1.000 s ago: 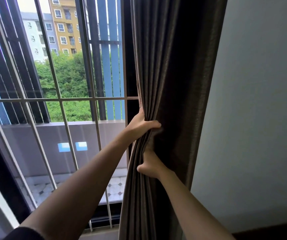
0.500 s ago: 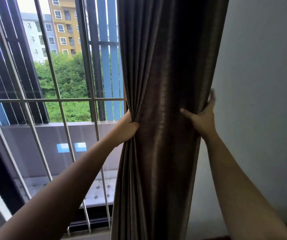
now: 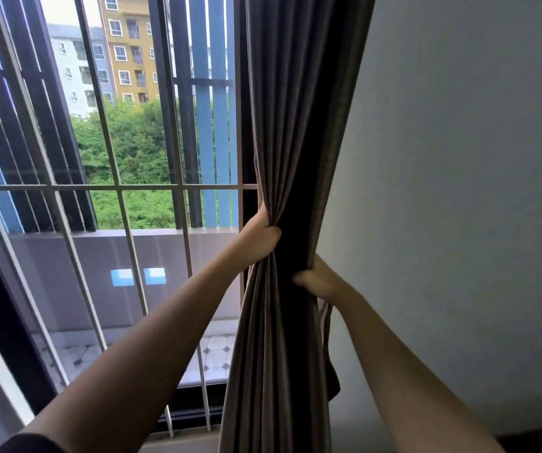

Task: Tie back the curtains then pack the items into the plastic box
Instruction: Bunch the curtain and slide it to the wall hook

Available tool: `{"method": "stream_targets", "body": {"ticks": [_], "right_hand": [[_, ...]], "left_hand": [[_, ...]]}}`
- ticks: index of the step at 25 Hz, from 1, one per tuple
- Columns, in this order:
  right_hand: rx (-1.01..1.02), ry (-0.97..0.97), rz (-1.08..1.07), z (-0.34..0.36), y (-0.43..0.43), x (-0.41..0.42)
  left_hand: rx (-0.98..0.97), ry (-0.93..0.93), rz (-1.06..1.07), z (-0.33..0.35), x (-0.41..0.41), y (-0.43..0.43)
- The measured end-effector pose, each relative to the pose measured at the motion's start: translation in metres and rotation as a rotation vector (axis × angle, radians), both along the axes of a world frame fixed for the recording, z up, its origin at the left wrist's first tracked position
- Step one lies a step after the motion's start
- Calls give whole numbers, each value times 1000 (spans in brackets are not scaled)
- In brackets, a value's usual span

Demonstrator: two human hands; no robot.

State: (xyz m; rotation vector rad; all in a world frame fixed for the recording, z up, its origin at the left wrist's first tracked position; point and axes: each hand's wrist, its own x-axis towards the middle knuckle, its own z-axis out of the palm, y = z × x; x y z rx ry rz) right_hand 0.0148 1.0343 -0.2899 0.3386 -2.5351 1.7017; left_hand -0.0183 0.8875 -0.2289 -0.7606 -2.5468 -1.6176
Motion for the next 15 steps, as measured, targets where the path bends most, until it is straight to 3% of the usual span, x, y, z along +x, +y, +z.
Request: {"method": "stream_targets", "body": {"ticks": [6, 15], "right_hand": [[122, -26, 20, -36, -23, -4], [-16, 106, -325, -47, -53, -8]], "left_hand": [[41, -72, -43, -4, -2, 9], [241, -268, -194, -13, -3, 13]]}}
